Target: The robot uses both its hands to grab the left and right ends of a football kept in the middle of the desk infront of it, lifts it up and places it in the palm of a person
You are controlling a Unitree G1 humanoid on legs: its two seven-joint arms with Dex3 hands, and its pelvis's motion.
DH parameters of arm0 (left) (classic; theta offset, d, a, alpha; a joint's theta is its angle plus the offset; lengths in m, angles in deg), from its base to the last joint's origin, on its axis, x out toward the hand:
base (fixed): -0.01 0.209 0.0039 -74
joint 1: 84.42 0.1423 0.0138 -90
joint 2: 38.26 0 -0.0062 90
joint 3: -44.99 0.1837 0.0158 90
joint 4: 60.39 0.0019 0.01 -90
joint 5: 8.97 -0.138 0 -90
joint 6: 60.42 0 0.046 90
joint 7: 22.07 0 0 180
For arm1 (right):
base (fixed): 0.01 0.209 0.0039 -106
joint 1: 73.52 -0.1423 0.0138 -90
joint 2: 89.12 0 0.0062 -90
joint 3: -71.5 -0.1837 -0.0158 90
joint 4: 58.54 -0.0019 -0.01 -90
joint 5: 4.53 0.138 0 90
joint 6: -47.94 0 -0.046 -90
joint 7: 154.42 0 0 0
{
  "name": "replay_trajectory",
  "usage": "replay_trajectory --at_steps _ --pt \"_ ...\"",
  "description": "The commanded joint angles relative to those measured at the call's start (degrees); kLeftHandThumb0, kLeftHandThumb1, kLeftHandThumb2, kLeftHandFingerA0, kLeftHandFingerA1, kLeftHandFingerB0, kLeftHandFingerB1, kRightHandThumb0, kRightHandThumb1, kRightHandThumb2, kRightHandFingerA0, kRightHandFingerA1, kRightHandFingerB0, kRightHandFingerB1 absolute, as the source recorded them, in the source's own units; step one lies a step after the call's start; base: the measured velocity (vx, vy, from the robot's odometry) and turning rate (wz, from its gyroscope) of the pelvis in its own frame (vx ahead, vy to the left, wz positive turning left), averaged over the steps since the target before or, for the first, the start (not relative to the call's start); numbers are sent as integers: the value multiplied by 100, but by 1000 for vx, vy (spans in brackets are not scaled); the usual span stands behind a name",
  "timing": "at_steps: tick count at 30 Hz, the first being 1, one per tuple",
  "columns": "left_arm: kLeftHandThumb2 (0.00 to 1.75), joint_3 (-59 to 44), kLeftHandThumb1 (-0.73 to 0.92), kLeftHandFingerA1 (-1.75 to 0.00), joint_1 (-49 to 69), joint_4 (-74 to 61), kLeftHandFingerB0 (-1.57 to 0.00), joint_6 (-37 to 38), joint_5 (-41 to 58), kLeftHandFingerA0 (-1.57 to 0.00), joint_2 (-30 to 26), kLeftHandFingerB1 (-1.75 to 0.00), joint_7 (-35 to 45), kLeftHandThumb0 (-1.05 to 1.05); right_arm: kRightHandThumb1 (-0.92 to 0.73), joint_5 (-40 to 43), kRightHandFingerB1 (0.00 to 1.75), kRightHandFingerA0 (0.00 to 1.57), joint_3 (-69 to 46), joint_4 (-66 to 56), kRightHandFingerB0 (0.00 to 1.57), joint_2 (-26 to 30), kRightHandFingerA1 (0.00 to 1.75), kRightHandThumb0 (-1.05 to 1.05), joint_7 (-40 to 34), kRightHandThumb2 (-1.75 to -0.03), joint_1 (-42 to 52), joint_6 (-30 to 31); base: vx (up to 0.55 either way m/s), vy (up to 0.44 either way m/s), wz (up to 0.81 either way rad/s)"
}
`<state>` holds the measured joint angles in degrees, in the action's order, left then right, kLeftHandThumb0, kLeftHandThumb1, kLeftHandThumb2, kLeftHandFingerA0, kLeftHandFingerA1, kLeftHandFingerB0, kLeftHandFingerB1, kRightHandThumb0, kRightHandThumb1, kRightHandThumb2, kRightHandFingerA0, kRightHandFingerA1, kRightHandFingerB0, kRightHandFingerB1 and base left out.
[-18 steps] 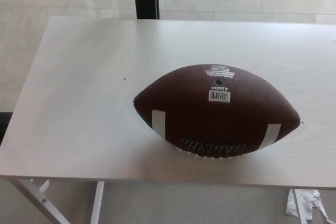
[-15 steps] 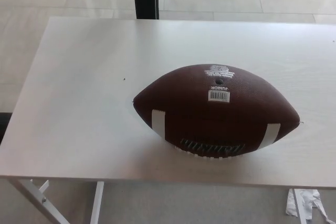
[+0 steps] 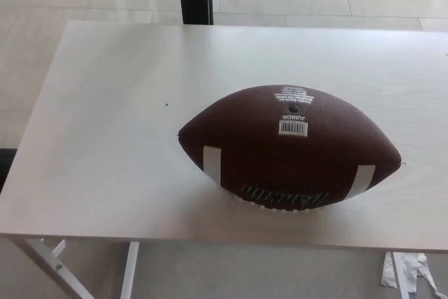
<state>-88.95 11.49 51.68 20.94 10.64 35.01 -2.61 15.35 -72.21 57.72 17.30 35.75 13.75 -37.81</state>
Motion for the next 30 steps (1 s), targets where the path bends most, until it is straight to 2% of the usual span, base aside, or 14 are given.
replay_trajectory --at_steps 1,2,3,8,10,11,12,13,16,17,19,21,22,30 --pt "61 651 76 -44 -1647 -1776 -23 -1487 705 -32 -213 -33 -550 -89 -92 546 42 58 570 -1903 18 -113 71 -96 -618 -72 -834 972 0 0 0" --pt "105 810 42 -50 -1762 -2108 0 -1576 826 -3 -15 -49 -574 -40 -76 539 56 61 782 -2119 18 -258 77 -93 -506 -111 -837 924 0 0 0" --pt "100 905 66 -50 -1804 -2262 -5 -1629 844 -12 85 -38 -595 -84 -92 489 57 67 889 -2170 25 -329 75 -96 -459 -70 -832 866 0 0 0" --pt "117 1991 76 -58 -1896 -3233 0 -1787 825 -15 1071 -34 -636 -90 -70 179 49 29 2111 -3077 14 -1211 55 -100 -472 -113 -626 1063 0 0 0" --pt "116 2418 76 -59 -1795 -3363 0 -1731 671 -17 1359 -35 -563 -90 -92 107 23 26 2476 -3173 7 -1414 39 -100 -475 -73 -602 1237 0 0 0" --pt "110 2584 69 -57 -1734 -3383 -1 -1716 583 -13 1488 -39 -571 -79 -73 91 27 17 2606 -3238 7 -1555 48 -93 -570 -114 -576 1340 0 0 0" --pt "117 2714 76 -59 -1709 -3373 0 -1717 505 -16 1583 -35 -600 -90 -92 122 24 26 2708 -3321 11 -1665 38 -94 -665 -73 -585 1501 0 0 0" --pt "110 2856 70 -56 -1645 -3388 0 -1719 426 -12 1680 -39 -617 -79 -75 38 28 18 2853 -3327 5 -1767 50 -90 -697 -114 -554 1503 0 0 0" --pt "114 3089 73 -58 -1593 -3242 0 -1641 310 -13 1913 -35 -650 -81 -75 12 31 16 3025 -3271 5 -2032 48 -89 -890 -112 -556 1658 0 0 0" --pt "73 3185 92 -56 -1551 -3153 -4 -1641 261 -14 2045 -30 -710 -83 -77 -35 31 14 3106 -3162 6 -2139 48 -88 -877 -112 -538 1547 0 0 0" --pt "110 3289 78 -59 -1484 -3090 -5 -1630 211 -14 2139 -35 -737 -87 -92 -99 23 22 3175 -3097 8 -2208 40 -91 -937 -76 -525 1519 0 0 0" --pt "73 3378 92 -55 -1345 -3075 -3 -1646 238 -13 2235 -27 -722 -84 -75 -115 33 16 3204 -3033 8 -2310 49 -89 -1020 -112 -505 1501 0 0 0" --pt "114 3436 74 -57 -1254 -3075 0 -1679 234 -10 2275 -35 -718 -80 -74 -107 33 17 3210 -3017 8 -2391 49 -87 -1086 -112 -488 1519 0 0 0" --pt "80 3694 92 -58 -843 -3033 -5 -1529 169 -17 2453 -29 -701 -86 -76 -38 38 27 3104 -3070 12 -2726 50 -92 -1409 -112 -332 1731 0 0 0"
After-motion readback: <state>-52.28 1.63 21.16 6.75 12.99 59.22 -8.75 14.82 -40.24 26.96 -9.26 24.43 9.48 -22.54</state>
